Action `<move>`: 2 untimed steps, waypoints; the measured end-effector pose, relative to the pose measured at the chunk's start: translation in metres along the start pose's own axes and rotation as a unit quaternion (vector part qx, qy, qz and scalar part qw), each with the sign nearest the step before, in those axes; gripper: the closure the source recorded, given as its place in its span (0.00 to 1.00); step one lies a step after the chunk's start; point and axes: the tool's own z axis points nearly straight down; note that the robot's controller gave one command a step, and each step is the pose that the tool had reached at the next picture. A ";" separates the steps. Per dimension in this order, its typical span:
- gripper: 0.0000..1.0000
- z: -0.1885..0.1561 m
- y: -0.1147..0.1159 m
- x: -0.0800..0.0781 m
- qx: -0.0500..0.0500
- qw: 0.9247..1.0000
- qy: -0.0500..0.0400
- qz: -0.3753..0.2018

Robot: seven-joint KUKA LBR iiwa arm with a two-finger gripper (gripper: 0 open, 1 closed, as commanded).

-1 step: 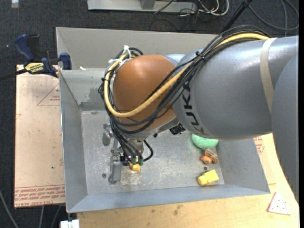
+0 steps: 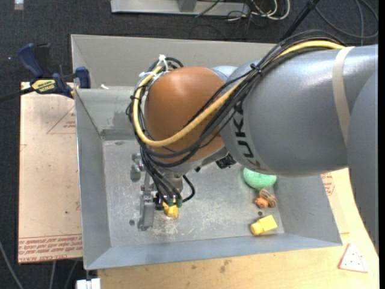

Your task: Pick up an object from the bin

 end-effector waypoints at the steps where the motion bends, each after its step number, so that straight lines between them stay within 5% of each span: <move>1: 0.00 0.037 -0.019 -0.032 0.000 0.999 -0.001 0.038; 2: 0.00 0.036 -0.031 -0.070 0.000 0.991 0.000 0.130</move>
Offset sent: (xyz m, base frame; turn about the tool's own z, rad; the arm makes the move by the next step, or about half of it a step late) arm 0.0986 -0.0411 -0.0279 0.3711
